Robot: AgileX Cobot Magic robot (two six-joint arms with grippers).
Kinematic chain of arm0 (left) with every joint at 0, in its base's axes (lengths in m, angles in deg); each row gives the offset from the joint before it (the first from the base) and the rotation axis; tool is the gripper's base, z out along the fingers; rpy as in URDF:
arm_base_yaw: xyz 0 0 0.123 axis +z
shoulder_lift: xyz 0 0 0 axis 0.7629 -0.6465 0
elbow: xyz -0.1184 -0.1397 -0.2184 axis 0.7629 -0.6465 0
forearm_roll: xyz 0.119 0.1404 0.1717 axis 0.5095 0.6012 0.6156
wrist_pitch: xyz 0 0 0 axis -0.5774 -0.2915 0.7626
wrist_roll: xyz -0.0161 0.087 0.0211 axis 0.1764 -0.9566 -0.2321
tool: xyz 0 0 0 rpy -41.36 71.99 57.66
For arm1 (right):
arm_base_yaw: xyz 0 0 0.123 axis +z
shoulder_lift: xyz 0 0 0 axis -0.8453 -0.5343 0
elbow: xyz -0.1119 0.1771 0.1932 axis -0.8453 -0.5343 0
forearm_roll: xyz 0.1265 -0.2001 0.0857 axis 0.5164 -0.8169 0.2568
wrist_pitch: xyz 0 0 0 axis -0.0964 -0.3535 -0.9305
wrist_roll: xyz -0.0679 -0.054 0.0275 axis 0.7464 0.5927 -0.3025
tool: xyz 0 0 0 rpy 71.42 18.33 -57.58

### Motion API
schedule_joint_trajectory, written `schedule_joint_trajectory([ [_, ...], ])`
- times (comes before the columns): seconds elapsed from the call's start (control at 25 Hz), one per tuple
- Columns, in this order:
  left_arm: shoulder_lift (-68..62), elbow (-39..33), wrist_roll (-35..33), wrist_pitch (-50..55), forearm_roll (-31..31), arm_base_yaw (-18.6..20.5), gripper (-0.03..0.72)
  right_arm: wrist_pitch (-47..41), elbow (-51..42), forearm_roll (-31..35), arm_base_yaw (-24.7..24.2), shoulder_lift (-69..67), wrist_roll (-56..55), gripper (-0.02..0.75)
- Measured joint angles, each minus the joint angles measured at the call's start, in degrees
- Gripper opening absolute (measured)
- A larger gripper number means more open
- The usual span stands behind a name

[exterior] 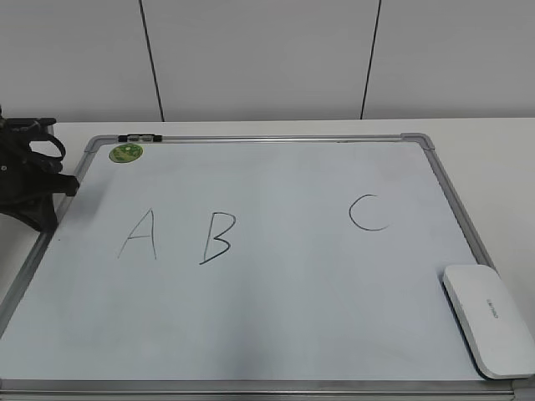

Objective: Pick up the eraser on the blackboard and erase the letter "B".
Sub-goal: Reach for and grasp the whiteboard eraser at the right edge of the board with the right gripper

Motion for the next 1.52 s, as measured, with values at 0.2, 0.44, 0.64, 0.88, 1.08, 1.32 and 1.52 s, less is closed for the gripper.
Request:
schedule_joint_trajectory([
  [0.2, 0.0, 0.0, 0.0, 0.0, 0.0, 0.0, 0.042, 8.4, 0.0, 1.2, 0.0, -11.0, 0.1, 0.587],
  [0.44, 0.0, 0.0, 0.0, 0.0, -0.4, 0.1, 0.043, 9.3, 0.0, 6.5, 0.0, -23.9, 2.7, 0.587],
  [0.64, 0.0, 0.0, 0.0, 0.0, -0.5, 0.1, 0.043, 9.5, 0.0, 11.7, 0.0, -35.6, 5.4, 0.587],
  [0.88, 0.0, 0.0, 0.0, 0.0, -0.7, 0.1, 0.043, 14.6, 0.4, 12.4, 0.2, -47.2, 6.4, 0.587],
  [1.08, 0.0, 0.0, 0.0, 0.0, -0.7, 0.1, 0.043, 18.2, 2.7, 12.5, 3.6, -55.3, 6.6, 0.587],
  [1.32, 0.0, 0.0, 0.0, 0.0, -0.8, 0.1, 0.043, 19.4, 6.1, 9.0, 5.8, -64.8, 5.1, 0.587],
  [1.52, 0.0, 0.1, 0.0, 0.1, -0.9, 0.1, 0.043, 19.6, 8.2, 8.7, 5.9, -70.0, 4.9, 0.589],
])
